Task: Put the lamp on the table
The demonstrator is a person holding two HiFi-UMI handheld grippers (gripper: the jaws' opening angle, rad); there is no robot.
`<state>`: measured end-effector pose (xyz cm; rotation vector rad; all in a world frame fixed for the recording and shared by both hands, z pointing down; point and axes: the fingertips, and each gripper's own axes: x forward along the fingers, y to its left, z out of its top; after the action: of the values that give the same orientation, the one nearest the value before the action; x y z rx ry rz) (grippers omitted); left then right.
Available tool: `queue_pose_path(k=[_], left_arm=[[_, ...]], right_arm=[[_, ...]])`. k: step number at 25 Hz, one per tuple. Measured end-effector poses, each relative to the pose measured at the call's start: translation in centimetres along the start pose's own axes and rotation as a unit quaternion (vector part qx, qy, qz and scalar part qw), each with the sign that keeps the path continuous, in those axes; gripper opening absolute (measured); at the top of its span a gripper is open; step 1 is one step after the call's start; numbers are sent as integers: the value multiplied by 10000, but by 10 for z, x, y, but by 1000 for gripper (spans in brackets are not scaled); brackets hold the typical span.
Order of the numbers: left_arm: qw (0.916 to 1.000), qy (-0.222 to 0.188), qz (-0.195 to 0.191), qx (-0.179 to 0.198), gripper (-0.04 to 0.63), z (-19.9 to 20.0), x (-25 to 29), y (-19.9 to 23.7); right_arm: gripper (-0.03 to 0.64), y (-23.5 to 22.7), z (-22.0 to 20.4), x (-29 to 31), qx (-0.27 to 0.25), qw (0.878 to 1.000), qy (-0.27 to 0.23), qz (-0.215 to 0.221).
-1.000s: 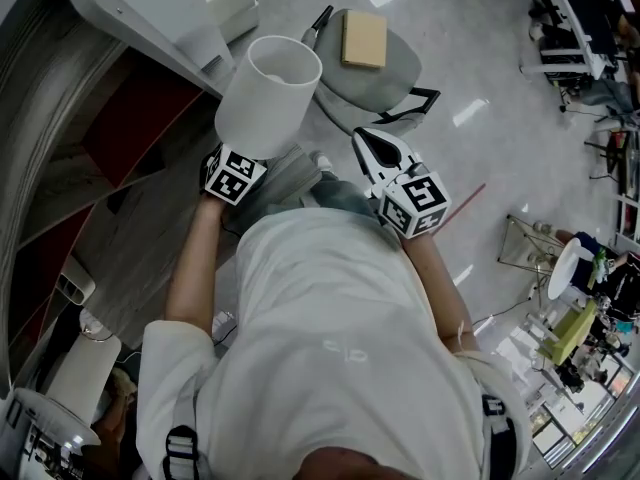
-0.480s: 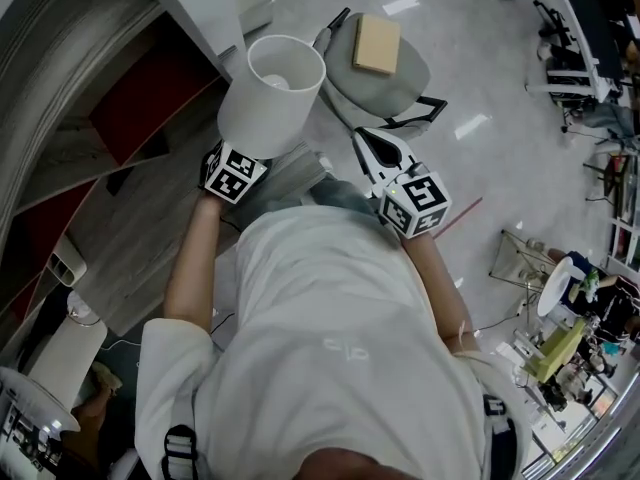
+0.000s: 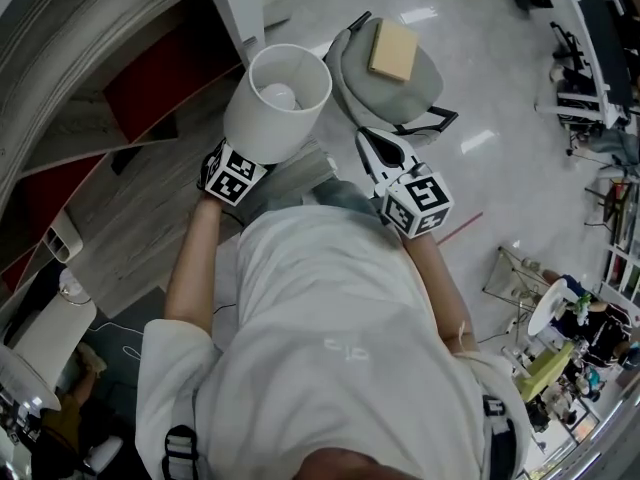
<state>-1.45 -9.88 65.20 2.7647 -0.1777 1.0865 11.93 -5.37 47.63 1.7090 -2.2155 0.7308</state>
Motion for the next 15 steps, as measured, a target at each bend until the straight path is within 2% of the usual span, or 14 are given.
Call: queue_pose_path(k=[15], left_arm=[[9976,186,468,-469,162,-42,-34,-5]], right_arm=[[29,33,0,28,-183,9978,151,612]])
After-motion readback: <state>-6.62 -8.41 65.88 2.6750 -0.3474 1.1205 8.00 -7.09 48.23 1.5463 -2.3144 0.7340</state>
